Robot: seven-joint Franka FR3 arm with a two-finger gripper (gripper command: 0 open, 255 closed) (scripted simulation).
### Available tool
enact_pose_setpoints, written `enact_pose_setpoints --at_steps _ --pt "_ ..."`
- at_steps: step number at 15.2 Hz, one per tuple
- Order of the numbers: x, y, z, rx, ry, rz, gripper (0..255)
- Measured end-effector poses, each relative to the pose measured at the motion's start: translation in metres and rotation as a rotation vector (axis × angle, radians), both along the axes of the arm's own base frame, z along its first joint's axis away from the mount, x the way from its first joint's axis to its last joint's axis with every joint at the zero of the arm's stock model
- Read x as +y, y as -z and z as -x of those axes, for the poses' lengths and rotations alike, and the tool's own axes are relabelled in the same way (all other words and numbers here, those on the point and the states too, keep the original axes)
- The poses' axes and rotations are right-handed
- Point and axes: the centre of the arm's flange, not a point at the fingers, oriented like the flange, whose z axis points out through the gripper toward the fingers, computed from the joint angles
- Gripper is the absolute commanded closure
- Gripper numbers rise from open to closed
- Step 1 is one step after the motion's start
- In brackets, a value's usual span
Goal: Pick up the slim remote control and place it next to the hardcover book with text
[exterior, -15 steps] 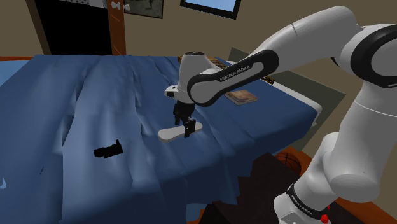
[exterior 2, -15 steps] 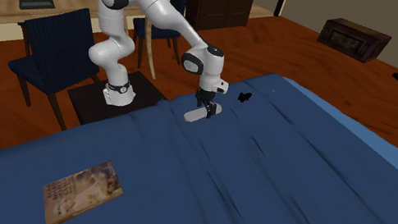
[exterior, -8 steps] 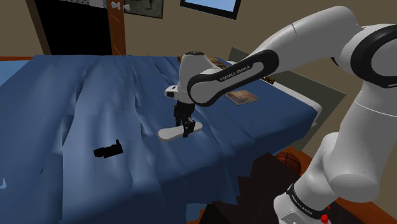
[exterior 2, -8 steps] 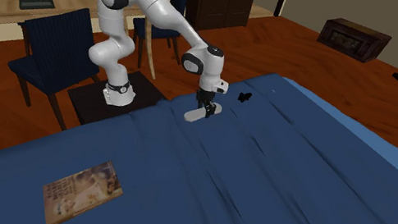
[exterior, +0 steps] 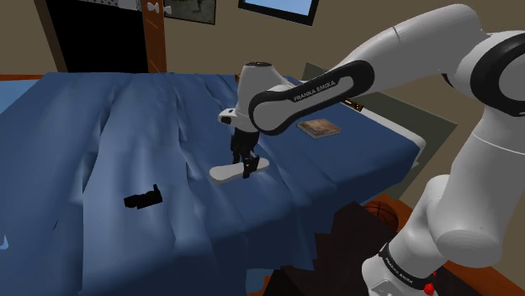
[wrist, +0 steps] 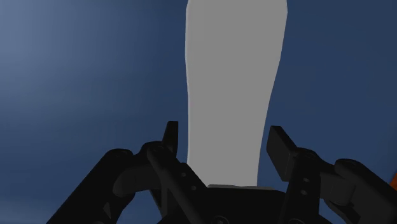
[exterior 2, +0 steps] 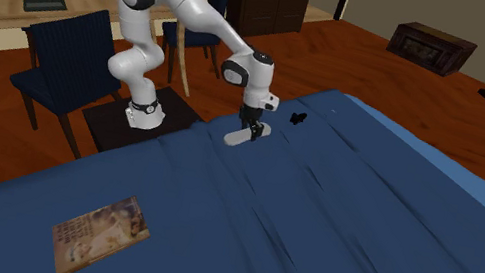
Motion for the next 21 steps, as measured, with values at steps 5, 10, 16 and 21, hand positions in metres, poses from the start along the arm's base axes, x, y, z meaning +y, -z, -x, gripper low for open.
enact_pose_setpoints --at_steps 5,10,16,21 --pt "-0.001 -0.026 -0.001 0.0 0.0 0.0 255" --pt "0.001 -0.052 -0.001 0.0 0.0 0.0 255" --pt "-0.015 -0.077 0.004 0.0 0.0 0.0 255" --pt "-0.077 -0.081 0.02 0.0 0.001 0.001 255"
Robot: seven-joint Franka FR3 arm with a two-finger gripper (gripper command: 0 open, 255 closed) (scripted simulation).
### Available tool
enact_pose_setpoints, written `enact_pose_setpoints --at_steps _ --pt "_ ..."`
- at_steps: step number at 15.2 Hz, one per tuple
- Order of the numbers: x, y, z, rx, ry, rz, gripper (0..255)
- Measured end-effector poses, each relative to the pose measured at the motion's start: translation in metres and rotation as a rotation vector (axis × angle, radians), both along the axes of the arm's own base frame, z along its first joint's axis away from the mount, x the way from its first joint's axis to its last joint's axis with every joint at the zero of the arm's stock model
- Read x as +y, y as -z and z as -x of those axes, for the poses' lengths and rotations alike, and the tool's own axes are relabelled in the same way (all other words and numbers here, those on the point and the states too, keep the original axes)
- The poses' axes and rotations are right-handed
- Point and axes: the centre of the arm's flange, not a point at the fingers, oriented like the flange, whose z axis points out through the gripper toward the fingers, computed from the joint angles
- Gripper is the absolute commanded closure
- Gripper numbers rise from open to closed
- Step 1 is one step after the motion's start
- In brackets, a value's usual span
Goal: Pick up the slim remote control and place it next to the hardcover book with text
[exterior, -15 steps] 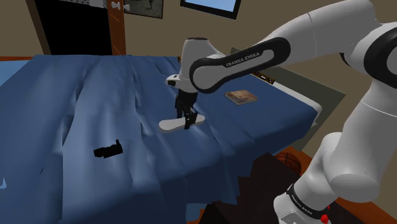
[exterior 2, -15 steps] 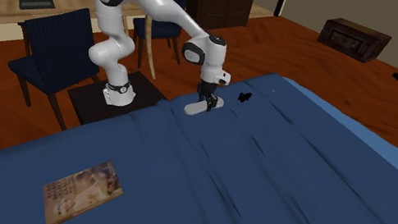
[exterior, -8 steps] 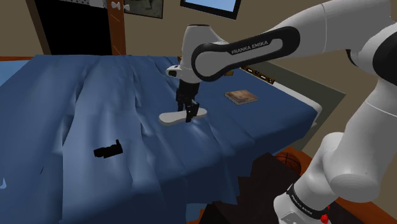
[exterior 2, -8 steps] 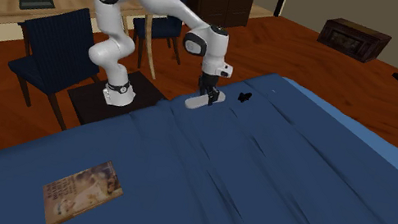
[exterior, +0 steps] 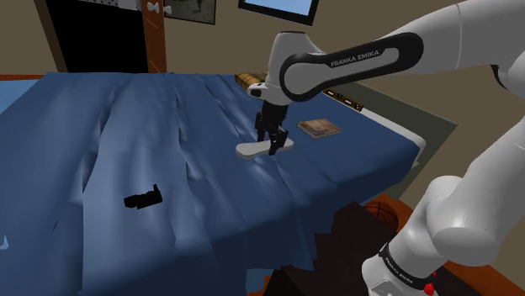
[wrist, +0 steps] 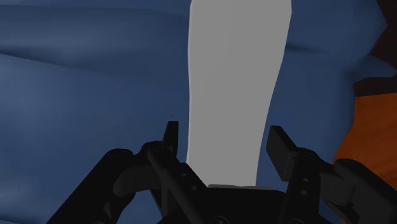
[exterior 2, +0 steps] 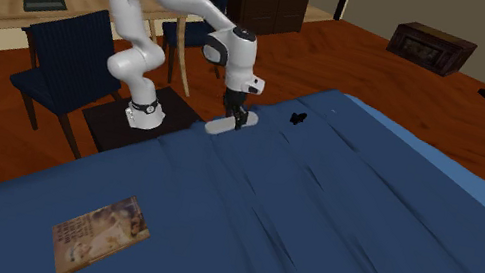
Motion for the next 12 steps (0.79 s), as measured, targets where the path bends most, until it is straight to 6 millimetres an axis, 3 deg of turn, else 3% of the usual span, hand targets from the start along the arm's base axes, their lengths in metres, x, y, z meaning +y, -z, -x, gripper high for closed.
enact_pose_setpoints --at_steps 4,12 --pt "-0.051 0.005 0.021 0.0 0.0 -0.001 255" --pt "-0.152 0.003 0.043 0.0 0.0 -0.001 255"
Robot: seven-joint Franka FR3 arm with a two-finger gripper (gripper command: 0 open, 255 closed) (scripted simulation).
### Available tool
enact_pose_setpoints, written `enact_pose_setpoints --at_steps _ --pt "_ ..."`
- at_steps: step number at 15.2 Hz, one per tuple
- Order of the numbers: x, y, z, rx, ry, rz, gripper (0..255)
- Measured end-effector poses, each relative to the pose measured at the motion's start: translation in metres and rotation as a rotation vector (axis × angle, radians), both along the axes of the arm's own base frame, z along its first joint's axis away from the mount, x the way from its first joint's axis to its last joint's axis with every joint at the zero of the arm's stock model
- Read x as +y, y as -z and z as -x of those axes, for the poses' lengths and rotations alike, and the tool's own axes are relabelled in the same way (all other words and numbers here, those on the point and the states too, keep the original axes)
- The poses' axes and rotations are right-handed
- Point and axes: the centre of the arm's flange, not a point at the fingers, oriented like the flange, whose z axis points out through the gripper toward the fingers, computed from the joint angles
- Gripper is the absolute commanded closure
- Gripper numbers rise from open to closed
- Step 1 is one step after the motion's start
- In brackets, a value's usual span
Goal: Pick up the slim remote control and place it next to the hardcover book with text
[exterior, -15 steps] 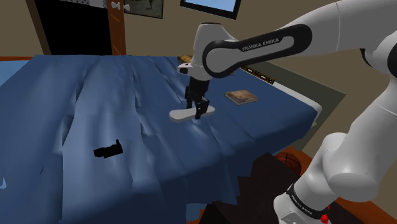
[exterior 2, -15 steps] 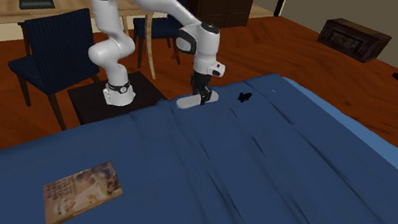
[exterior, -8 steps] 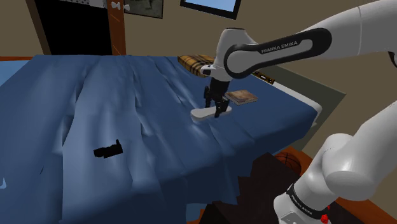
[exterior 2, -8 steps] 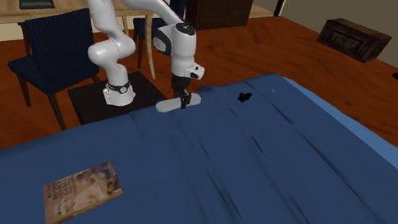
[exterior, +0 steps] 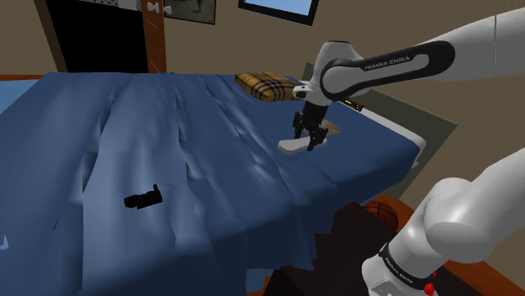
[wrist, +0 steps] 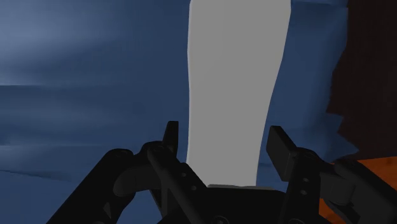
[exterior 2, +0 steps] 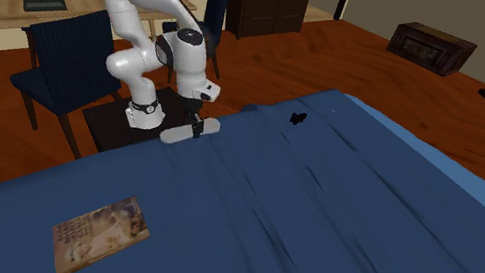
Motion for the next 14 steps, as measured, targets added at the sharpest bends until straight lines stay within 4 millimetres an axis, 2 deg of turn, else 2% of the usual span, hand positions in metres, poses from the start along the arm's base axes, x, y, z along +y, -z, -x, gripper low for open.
enact_pose_setpoints --at_steps 14 --pt "-0.174 -0.001 0.051 0.0 0.0 0.0 255"
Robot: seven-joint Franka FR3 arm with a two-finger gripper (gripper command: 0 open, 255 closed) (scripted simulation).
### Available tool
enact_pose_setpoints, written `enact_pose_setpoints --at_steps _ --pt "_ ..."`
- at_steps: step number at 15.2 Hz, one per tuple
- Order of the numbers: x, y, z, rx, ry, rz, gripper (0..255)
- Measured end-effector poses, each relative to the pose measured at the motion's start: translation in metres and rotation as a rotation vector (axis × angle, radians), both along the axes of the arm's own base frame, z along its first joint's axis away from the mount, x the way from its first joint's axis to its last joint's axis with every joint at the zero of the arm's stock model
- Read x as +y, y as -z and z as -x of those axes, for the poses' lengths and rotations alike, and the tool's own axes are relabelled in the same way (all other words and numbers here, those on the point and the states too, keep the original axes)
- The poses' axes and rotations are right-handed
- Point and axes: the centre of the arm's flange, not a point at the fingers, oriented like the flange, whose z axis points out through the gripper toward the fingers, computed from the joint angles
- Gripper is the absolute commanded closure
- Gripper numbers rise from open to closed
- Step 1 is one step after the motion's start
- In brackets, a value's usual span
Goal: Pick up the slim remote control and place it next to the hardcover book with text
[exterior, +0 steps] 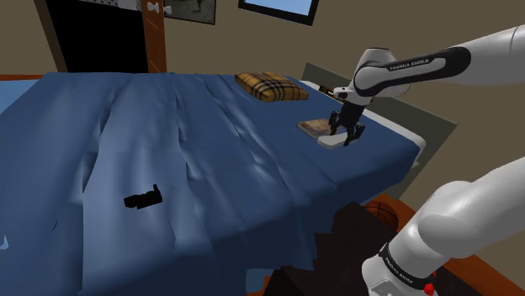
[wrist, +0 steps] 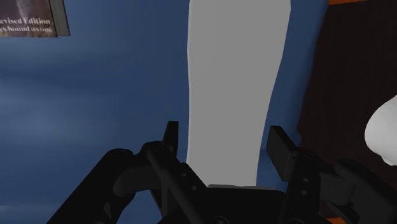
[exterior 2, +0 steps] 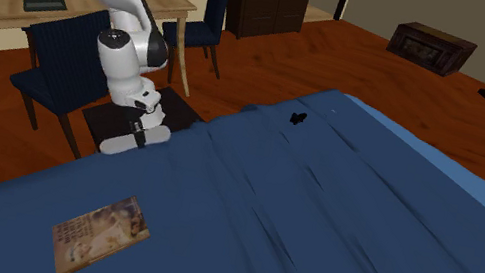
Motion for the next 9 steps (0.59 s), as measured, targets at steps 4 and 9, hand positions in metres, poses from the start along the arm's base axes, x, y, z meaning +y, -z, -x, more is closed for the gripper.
enact_pose_setpoints --at_steps 4,9 --pt "-0.051 0.0 0.014 0.0 0.0 0.0 255" --pt "-0.105 0.002 0.031 0.0 0.0 0.0 255"
